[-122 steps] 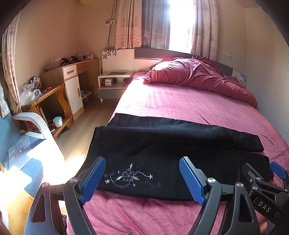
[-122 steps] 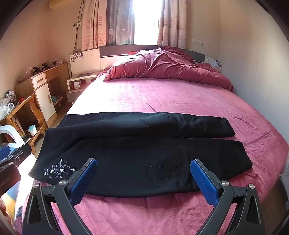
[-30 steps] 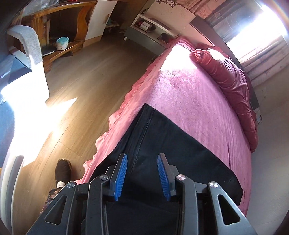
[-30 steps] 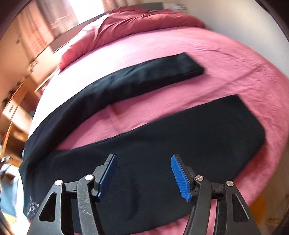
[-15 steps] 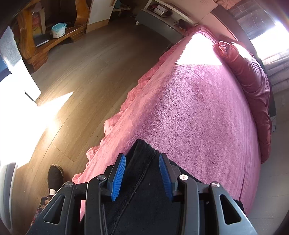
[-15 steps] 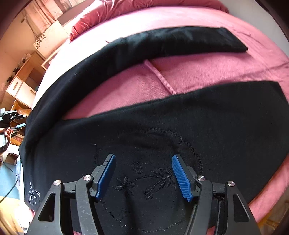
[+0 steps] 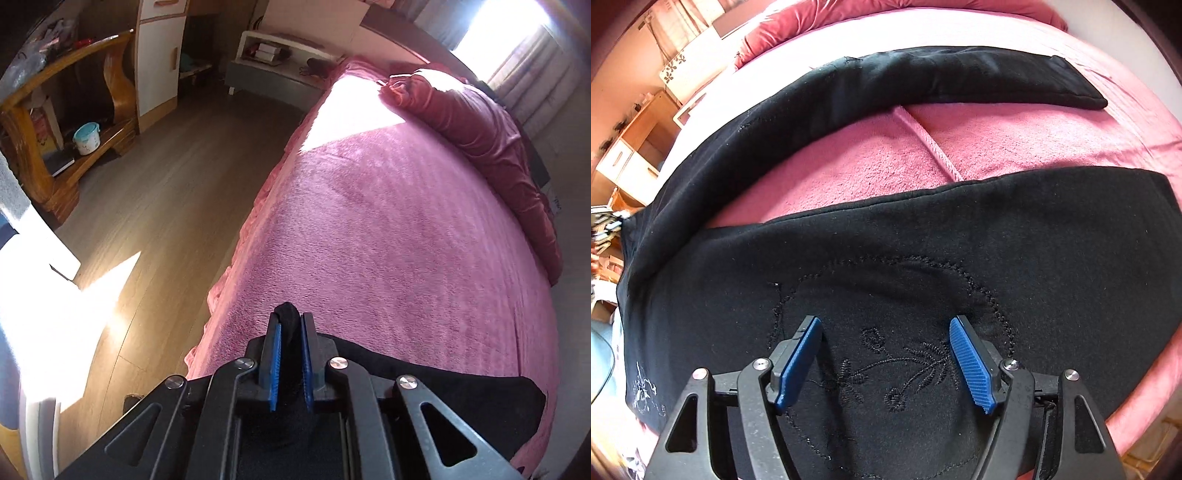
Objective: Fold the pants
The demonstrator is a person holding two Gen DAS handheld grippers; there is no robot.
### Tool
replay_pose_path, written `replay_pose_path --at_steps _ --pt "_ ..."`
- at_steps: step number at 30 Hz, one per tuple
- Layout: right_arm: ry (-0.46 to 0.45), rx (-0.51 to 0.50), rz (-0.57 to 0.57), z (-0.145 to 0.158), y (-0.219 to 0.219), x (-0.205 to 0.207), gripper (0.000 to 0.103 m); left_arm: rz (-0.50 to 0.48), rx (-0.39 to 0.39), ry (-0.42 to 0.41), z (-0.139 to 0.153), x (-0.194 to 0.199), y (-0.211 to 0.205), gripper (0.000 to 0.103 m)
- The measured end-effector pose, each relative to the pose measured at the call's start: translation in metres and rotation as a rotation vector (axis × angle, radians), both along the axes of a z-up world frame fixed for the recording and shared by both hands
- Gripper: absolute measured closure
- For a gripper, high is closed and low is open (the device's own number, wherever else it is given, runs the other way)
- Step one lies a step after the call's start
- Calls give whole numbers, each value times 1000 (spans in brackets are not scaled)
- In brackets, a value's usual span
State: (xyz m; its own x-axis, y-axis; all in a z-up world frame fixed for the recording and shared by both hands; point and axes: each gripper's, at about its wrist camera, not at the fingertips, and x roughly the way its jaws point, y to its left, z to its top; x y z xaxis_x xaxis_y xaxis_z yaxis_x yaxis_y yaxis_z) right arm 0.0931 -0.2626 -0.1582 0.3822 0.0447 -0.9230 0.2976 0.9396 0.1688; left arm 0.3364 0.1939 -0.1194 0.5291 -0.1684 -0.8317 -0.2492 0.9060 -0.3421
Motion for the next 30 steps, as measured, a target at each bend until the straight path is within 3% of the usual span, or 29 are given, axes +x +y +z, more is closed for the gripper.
replay_pose_path --at_steps 5,12,16,24,30 --pt "-21 4 1 17 -14 9 32 -117 -119 -207 61 -67 -11 95" --pt "-126 103 47 57 -12 47 52 -292 -239 -363 105 -173 -26 96" --pt "-161 210 73 68 -10 93 58 -338 -240 -386 112 -221 -30 96" --pt "-168 413 40 80 12 194 60 -376 -246 -367 100 -265 -32 96" --pt "-94 445 -39 65 25 247 59 -405 -246 -349 94 -279 -32 96"
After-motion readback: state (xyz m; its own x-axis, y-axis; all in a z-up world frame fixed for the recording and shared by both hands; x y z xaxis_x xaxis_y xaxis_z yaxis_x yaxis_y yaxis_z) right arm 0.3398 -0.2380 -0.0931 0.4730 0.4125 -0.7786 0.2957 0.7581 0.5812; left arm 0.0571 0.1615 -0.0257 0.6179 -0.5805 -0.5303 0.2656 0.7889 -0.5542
